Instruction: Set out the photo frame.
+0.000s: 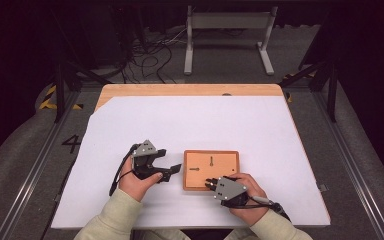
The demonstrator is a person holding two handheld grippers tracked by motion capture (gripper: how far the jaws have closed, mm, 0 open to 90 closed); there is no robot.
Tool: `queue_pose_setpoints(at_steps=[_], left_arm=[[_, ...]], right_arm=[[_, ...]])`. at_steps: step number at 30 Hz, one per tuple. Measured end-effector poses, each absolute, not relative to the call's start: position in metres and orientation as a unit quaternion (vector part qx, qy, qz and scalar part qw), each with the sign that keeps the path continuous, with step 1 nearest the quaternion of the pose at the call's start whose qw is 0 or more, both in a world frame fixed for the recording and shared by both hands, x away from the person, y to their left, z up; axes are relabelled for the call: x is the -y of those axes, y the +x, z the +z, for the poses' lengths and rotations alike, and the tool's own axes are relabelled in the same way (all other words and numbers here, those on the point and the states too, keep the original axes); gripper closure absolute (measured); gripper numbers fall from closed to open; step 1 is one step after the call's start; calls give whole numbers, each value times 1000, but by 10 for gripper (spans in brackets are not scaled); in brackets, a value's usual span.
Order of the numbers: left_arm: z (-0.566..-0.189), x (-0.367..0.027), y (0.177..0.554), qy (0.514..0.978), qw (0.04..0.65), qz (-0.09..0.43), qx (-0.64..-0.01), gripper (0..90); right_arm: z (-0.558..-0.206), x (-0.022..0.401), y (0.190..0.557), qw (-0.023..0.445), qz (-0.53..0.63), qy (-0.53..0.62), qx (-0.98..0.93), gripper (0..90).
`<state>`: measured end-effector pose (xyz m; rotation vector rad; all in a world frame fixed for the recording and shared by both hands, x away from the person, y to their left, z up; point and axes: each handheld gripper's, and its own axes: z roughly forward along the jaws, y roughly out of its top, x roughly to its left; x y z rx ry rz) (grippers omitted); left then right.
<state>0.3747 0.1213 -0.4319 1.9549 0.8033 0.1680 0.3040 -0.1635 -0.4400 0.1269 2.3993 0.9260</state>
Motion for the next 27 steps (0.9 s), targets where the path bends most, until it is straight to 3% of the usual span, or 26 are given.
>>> queue_pose_setpoints(at_steps=[8,27], left_arm=[[-428,-113,375,798,501,92,-323,110],[-427,-94,388,797,511,63,-315,114]], right_arm=[[-443,162,294,308,334,29,-890,844],[-446,159,283,336,321,18,-885,843]])
